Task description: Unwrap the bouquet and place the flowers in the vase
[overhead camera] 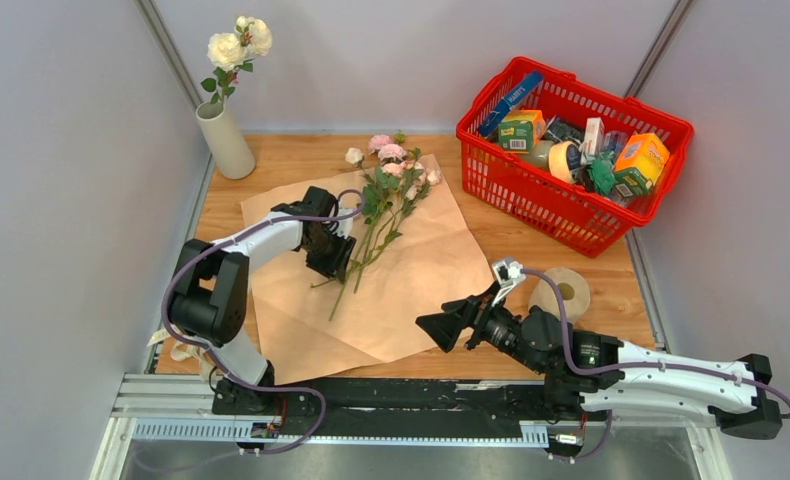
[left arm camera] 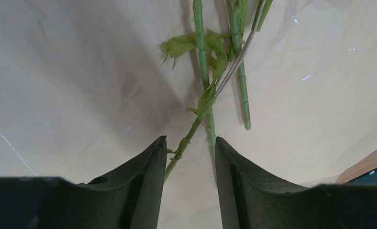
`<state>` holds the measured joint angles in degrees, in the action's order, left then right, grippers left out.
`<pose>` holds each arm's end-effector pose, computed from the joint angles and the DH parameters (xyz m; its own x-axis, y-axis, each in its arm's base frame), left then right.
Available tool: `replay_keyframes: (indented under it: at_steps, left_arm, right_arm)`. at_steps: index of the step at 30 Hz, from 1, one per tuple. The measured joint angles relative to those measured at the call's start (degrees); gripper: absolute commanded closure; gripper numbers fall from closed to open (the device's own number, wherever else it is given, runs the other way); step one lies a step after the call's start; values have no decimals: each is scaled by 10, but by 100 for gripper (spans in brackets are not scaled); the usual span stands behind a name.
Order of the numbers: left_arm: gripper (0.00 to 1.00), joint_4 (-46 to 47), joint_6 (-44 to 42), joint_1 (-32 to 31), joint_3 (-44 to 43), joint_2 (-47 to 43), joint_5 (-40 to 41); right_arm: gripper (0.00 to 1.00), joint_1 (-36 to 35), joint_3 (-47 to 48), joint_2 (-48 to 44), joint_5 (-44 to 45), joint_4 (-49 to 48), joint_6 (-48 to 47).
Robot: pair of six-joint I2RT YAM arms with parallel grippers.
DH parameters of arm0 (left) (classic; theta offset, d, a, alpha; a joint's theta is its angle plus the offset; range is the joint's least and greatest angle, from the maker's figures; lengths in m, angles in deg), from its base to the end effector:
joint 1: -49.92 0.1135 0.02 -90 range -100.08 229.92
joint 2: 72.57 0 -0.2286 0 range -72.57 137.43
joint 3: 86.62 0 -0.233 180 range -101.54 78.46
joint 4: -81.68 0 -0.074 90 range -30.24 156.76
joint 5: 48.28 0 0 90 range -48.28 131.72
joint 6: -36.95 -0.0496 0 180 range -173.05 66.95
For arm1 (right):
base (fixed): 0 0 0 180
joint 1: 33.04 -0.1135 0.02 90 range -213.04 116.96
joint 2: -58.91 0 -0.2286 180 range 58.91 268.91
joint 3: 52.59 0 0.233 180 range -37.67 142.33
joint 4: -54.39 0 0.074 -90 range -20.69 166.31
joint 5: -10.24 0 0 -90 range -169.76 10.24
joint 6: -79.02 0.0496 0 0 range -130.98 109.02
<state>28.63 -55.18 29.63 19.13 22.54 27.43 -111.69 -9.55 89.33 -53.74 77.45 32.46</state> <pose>0.2696 -0.1127 0.1409 -0.8857 0.3659 -0.2858 0.4334 0.8722 -0.2267 0.0542 0.1593 0.2587 -0.5733 0.2834 -0.7687 -0.5536 0.5577 0.6185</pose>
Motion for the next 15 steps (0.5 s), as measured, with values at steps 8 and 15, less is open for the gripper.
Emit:
replay_keyframes:
  at_steps: [8,15]
  left_arm:
    - [67,-7,0,0,0,30,-17]
    - [100,-12,7,0,5,19,-32]
  right_arm:
    - [0,0,0,-2,0,-1,0]
    - [0,0,0,-2,0,-2,0]
